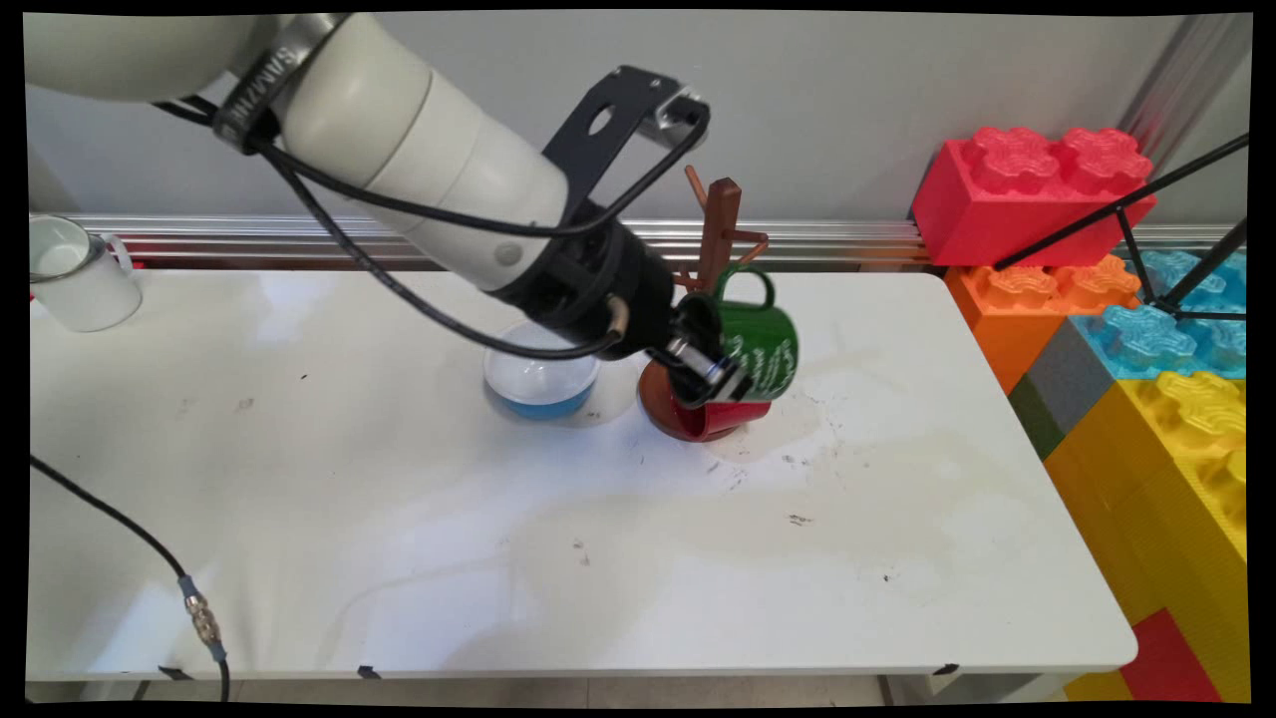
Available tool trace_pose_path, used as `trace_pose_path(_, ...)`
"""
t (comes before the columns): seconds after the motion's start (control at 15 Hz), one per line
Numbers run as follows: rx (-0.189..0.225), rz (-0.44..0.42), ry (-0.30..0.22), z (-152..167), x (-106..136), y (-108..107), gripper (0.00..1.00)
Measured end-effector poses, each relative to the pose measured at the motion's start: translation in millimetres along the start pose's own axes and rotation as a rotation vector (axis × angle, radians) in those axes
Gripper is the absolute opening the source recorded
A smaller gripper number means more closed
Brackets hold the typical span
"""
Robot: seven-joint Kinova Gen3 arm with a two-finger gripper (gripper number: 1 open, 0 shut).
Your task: Place the picked object on the table
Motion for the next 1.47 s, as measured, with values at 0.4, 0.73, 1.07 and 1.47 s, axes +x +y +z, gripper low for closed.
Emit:
trace_pose_path(0.4,0.033,0.051,-0.132,-11,-13,-3,0.0)
trace_pose_path(0.73,0.059,0.085,-0.219,-12,-25,-7,0.0)
trace_pose_path(1.07,0.094,0.118,-0.317,-6,-37,-12,0.0)
trace_pose_path(1.47,0.153,0.141,-0.419,8,-47,-20,0.0)
